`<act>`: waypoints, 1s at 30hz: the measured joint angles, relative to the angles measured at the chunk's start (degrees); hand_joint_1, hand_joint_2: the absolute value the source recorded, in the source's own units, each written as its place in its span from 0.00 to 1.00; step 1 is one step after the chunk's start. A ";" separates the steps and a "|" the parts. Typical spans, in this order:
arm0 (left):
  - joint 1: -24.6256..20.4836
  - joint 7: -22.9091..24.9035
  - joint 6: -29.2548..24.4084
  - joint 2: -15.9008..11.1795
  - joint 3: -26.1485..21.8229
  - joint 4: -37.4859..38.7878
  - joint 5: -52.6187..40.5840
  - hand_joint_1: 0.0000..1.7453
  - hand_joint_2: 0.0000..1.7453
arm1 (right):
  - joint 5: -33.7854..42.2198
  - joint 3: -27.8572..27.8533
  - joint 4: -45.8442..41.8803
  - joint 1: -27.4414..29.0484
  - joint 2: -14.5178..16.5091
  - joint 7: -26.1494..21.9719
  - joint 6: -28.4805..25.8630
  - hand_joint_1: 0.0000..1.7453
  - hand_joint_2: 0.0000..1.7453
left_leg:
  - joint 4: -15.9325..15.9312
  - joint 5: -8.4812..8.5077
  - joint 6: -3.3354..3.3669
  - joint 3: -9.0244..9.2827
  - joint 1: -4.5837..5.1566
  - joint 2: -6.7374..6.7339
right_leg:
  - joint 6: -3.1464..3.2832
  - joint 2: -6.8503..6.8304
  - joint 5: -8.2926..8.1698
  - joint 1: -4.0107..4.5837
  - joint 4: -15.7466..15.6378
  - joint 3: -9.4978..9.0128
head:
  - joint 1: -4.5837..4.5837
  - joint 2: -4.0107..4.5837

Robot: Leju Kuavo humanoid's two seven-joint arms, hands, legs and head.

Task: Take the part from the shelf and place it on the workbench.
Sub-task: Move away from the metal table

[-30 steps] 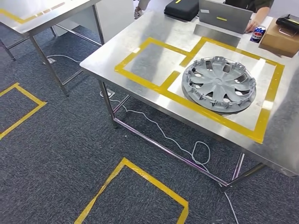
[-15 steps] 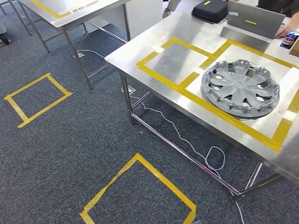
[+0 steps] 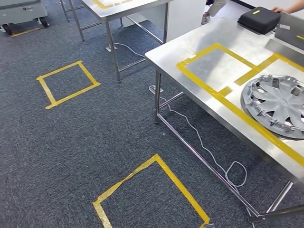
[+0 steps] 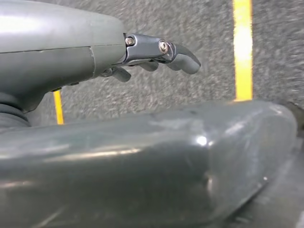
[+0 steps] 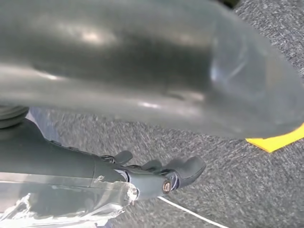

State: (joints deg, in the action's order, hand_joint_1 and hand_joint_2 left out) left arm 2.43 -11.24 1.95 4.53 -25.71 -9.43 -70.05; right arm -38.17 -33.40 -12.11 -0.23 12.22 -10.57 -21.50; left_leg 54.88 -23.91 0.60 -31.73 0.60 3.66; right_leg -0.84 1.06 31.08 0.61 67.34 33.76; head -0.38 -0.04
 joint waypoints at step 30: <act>0.26 -1.70 -2.53 1.12 -1.44 -0.02 -0.03 0.00 0.00 | -6.32 -0.84 0.09 -0.38 -0.01 1.37 0.19 0.00 0.00 | 1.19 -0.32 -0.40 -0.92 -0.71 -0.13 | -0.91 -0.72 1.76 -0.63 3.36 1.91 | -0.18 0.00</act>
State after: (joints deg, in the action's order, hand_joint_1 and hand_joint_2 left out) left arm 2.69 -12.94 -0.58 5.65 -27.15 -9.44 -70.07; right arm -44.48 -34.23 -12.02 -0.61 12.21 -9.20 -21.30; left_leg 56.08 -24.24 0.20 -32.66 -0.11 3.53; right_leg -1.75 0.35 32.85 -0.02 70.71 35.67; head -0.56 -0.04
